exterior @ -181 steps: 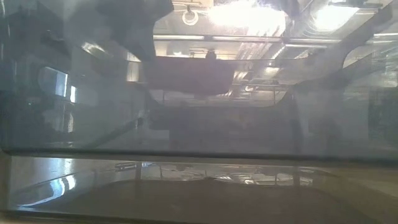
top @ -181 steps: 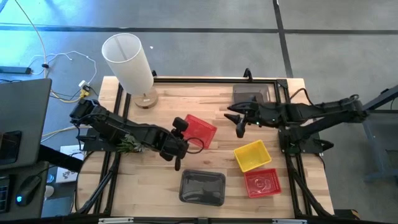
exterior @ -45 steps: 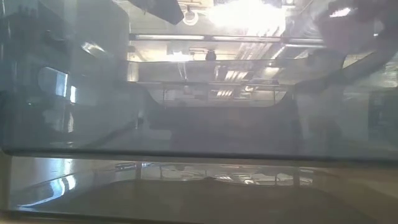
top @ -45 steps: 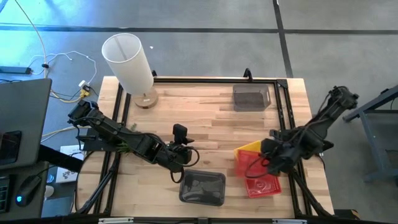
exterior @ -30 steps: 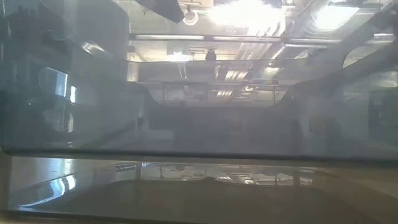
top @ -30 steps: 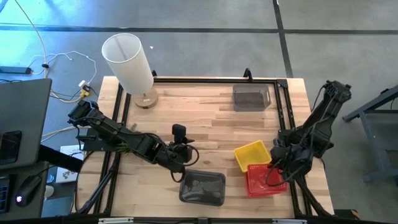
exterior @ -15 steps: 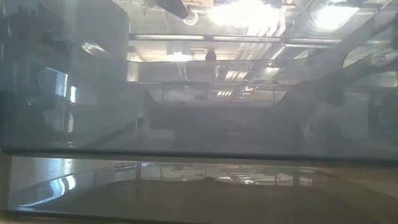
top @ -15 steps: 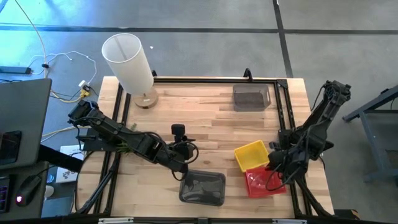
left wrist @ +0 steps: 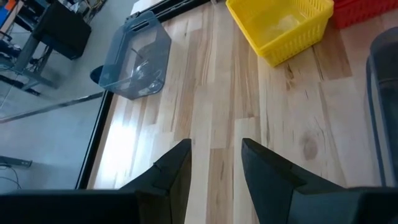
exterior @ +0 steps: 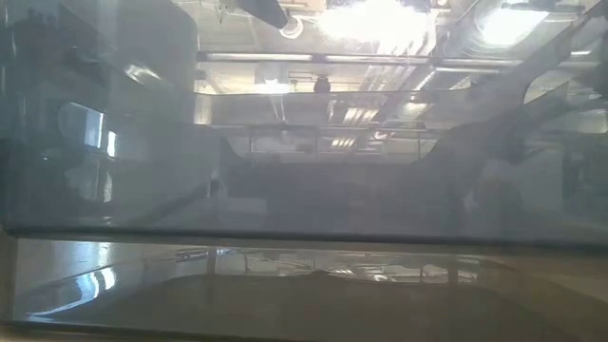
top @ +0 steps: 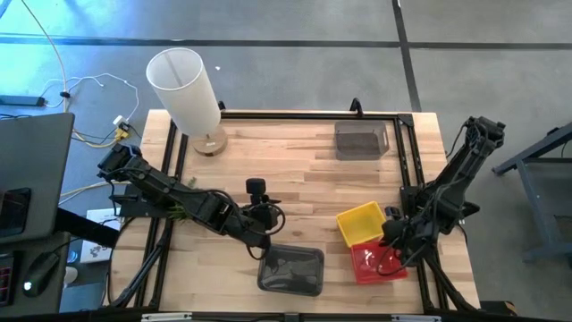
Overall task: Stack baskets by color
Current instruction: Stack the top red bin into the stacked red bins, then adjust the yellow bins
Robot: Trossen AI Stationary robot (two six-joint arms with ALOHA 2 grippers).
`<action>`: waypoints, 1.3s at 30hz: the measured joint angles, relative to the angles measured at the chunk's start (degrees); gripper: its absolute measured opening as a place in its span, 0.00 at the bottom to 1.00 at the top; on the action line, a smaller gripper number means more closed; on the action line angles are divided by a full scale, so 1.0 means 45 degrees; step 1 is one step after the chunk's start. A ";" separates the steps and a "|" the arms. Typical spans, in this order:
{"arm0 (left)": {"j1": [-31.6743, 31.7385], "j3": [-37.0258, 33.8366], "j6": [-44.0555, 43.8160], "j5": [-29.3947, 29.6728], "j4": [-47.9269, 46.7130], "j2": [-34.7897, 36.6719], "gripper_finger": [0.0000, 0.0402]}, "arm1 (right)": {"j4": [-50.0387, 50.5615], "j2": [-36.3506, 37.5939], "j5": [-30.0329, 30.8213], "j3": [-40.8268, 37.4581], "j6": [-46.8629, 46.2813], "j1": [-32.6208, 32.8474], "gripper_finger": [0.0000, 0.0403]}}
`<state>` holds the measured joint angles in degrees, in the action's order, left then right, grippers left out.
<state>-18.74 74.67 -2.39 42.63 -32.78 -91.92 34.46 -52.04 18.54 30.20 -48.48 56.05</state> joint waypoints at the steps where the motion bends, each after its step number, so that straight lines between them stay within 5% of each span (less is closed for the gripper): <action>1: 0.0000 0.0000 -0.0002 0.0000 0.0006 0.0000 0.32 | -0.0007 -0.0038 0.0016 0.0000 -0.0123 -0.0005 0.00; 19: 0.0000 0.0000 0.0003 0.0000 0.0016 0.0000 0.32 | -0.1020 -0.1553 -0.0013 0.0000 -0.2911 -0.0005 0.00; 31: 0.0005 0.0000 0.0008 -0.0007 0.0019 0.0000 0.32 | -0.0981 -0.1611 0.0405 0.0000 -0.4090 -0.0005 0.22; 39: 0.0001 0.0000 0.0008 -0.0010 0.0019 0.0000 0.32 | -0.0936 -0.1611 0.0800 0.0303 -0.4591 -0.0039 0.23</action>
<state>-18.74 74.67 -2.35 42.59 -32.70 -91.92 30.25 -59.29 22.14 31.56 -69.14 55.88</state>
